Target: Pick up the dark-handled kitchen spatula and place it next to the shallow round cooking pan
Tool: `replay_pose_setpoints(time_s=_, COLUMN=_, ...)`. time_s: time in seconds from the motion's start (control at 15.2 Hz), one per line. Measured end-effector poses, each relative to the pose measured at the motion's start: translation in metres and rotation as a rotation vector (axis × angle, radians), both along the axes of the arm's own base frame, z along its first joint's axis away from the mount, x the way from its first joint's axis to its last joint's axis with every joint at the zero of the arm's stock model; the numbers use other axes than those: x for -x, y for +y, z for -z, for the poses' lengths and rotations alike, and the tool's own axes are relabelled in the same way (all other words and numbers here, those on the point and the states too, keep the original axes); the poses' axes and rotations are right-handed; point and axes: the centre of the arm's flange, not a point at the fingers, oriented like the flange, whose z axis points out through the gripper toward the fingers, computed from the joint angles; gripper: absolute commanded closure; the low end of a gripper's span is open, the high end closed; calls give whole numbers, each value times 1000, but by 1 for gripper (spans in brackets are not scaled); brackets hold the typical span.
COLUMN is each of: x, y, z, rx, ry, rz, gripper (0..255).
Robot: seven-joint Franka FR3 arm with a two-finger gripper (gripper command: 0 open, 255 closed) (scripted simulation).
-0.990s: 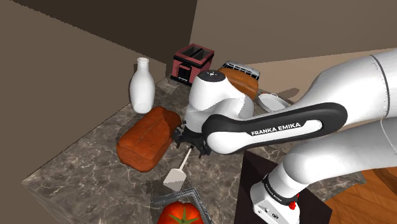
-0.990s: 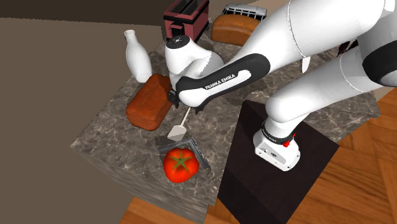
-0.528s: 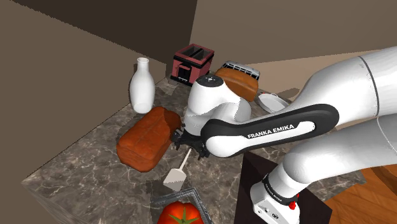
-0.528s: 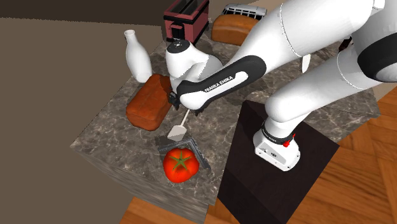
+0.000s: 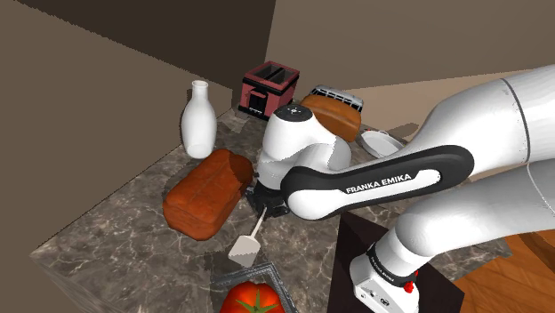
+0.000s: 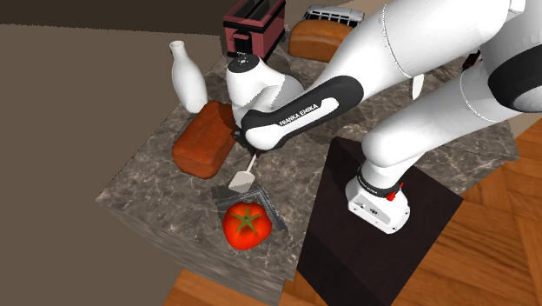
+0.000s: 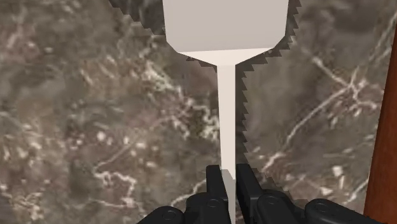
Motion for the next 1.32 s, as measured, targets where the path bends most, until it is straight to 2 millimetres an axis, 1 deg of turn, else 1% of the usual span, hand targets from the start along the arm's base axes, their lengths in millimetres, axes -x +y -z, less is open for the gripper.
replay_pose_setpoints(time_s=0.26, x=0, y=0, z=0, rx=0, ry=0, rz=0, gripper=255)
replay_pose_setpoints(time_s=0.33, x=0, y=0, z=-3, rx=0, ry=0, rz=0, gripper=255)
replay_pose_setpoints(time_s=1.32, x=-1, y=-1, z=-78, rx=0, ry=0, rz=0, gripper=255)
